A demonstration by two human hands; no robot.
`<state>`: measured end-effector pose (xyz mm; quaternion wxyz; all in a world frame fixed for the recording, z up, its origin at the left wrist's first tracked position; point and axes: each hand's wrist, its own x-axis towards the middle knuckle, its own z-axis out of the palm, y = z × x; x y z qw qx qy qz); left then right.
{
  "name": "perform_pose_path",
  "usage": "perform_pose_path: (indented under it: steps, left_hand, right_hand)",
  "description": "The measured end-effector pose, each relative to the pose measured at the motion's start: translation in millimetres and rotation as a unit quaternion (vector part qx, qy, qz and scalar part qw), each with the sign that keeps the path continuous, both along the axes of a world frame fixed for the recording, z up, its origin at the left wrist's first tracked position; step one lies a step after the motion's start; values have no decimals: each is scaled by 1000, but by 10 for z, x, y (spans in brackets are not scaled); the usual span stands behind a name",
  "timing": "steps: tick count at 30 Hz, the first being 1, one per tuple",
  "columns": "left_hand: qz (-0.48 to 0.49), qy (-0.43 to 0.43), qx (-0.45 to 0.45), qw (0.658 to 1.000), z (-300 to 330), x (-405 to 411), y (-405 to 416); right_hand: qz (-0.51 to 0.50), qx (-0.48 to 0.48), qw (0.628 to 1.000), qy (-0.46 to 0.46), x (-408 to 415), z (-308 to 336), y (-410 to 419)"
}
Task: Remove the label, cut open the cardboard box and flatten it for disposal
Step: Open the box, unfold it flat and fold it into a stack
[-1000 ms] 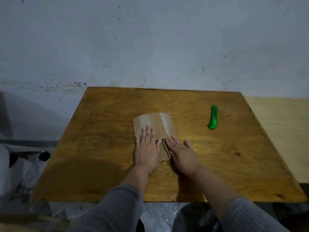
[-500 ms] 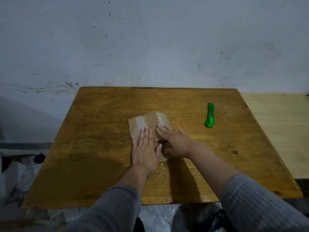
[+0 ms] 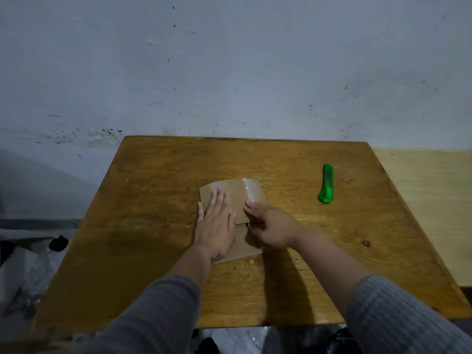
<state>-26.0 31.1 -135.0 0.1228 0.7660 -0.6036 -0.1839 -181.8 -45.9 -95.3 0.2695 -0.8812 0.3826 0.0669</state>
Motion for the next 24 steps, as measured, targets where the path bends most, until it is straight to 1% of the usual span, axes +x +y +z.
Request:
perform_pose_path:
  steps: [2, 3, 7, 13, 18, 21, 24]
  left_hand:
    - [-3, -22, 1, 1000, -27, -6, -31]
    - [-5, -32, 2, 999, -33, -8, -37]
    - [-10, -59, 8, 998, -56, -29, -47]
    - [3, -68, -1, 998, -113, -45, -73]
    - [9, -92, -4, 996, -144, -63, -82]
    - [15, -95, -7, 995, -166, -75, -103]
    - [17, -96, -23, 995, -189, -61, -92]
  right_hand:
    - [-13, -44, 998, -39, 45, -41, 46]
    - [-7, -55, 998, -43, 83, -67, 58]
    - [7, -61, 998, -21, 212, -206, 30]
    - [-5, -143, 990, 6, 244, -398, 59]
    - [-9, -144, 990, -6, 261, -480, 41]
    - [-10, -153, 988, -6, 270, -514, 33]
    - [-23, -157, 987, -25, 287, -501, 38]
